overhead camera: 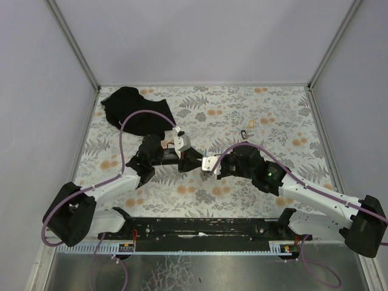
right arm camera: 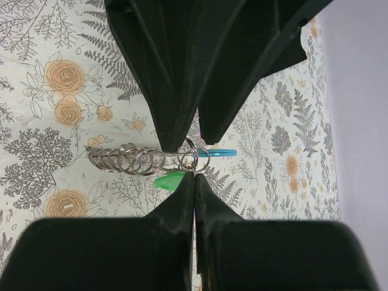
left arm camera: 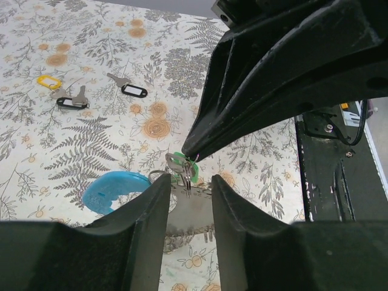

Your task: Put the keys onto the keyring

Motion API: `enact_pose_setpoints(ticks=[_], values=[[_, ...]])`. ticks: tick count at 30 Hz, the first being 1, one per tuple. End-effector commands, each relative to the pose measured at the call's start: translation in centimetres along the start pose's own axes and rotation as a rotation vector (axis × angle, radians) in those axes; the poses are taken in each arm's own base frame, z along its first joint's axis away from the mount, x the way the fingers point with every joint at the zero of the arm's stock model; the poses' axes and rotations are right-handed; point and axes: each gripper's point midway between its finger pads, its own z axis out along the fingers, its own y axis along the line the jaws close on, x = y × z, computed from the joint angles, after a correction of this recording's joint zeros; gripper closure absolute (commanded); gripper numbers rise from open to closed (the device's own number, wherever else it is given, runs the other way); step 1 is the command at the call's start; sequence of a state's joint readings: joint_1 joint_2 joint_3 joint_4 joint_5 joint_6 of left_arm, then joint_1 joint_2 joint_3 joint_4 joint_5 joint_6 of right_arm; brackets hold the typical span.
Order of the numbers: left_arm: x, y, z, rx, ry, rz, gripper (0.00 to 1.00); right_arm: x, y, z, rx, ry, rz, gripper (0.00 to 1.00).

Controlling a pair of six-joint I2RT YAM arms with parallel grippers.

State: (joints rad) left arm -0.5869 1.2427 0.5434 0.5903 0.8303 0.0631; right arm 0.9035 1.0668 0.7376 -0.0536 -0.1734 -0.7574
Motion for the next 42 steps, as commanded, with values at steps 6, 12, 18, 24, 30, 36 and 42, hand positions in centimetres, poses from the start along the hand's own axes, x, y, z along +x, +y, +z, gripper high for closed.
enact_pose_setpoints(ticks=[6, 12, 18, 24, 30, 36, 42], values=[[-1.2, 0.3, 0.9, 0.052, -0.003, 0.028, 0.77, -3.1, -1.8, -0.4, 0.033, -0.081, -0.029, 1.0], [-0.5, 0.2, 1.0, 0.054, 0.026, 0.014, 0.79, -3.1, -1.9, -0.5, 0.038, -0.083, -0.03, 1.0], [0.3, 0.3, 1.4, 0.045, 0.067, 0.011, 0.85, -3.3, -2.0, -0.7, 0.041, -0.089, -0.028, 1.0], [0.0, 0.2, 1.7, 0.044, 0.065, 0.013, 0.94, -3.3, -1.9, -0.7, 0.038, -0.09, -0.026, 1.0], [-0.3, 1.1, 1.5, -0.025, 0.047, 0.002, 1.0, -2.4, -1.9, -1.0, 0.068, -0.067, -0.017, 1.0], [-0.5, 1.9, 1.0, -0.092, 0.011, -0.044, 1.0, -1.4, -2.4, -2.1, 0.176, -0.075, 0.009, 1.0], [-1.7, 3.3, 0.6, -0.189, -0.079, -0.136, 1.0, -0.7, -1.3, -1.6, 0.157, -0.083, 0.041, 1.0]])
